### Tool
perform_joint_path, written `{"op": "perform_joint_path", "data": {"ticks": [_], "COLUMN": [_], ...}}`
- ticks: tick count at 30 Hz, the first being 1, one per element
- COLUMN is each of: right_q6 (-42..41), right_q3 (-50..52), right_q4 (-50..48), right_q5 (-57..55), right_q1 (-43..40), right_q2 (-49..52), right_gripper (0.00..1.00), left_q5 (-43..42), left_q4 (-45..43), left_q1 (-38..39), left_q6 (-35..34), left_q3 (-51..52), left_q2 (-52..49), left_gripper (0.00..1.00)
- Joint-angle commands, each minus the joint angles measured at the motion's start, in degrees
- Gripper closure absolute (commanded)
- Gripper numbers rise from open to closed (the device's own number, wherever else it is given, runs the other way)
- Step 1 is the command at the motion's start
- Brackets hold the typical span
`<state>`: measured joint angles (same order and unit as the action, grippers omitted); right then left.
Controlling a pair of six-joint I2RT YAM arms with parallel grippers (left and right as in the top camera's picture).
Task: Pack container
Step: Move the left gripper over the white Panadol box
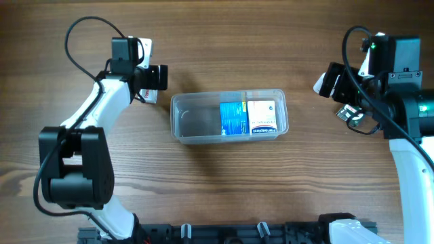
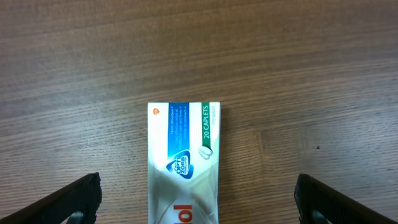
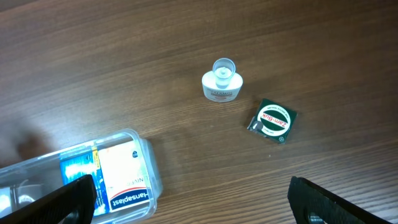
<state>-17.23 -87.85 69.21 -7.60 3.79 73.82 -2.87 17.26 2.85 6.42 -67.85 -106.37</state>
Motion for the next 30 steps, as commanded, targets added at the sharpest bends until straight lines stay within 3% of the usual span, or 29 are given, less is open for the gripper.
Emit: {"op": "perform_joint_path", "data": {"ticks": [1, 7, 11, 13, 15, 17, 22, 30], "right_q6": [0.6, 0.7, 0.6, 0.7, 0.7, 0.7, 0.7, 0.7], "right_q3": [-0.2, -0.2, -0.2, -0.2, -0.2, -0.2, -0.2, -0.2], "right_q4": [-0.1, -0.2, -0.2, -0.2, -0.2, -0.2, -0.2, -0.2], "right_q5": [-0.5, -0.5, -0.5, -0.5, -0.5, -0.5, -0.5, -0.5], "right_q1": [-0.1, -0.1, -0.1, -0.1, -0.1, -0.1, -0.1, -0.1], "right_q2": [0.2, 0.3, 0.3, 0.3, 0.3, 0.3, 0.3, 0.3], "right_gripper": [0.0, 0.0, 0.0, 0.0, 0.0, 0.0, 0.0, 0.0], "left_q5": [0.8, 1.3, 4.3, 4.5, 4.5, 4.5, 4.5, 4.4], "left_q4": [-0.2, 0.0, -0.1, -0.1, -0.4, -1.3, -4.4, -5.8], "left_q1": [-0.1, -0.1, -0.1, -0.1, -0.1, -0.1, -0.1, -0.1], "left_q6": [0.9, 0.9, 0.9, 0.9, 0.9, 0.9, 0.9, 0.9], "left_q3": [-0.3, -0.3, -0.3, -0.3, -0.3, -0.3, -0.3, -0.3], "left_q2": [-4.2, -7.7, -7.7, -7.7, -7.6, -7.6, -7.8, -8.1], "left_gripper": [0.0, 0.02, 0.2, 0.18, 0.09, 0.09, 0.25, 0.27]}}
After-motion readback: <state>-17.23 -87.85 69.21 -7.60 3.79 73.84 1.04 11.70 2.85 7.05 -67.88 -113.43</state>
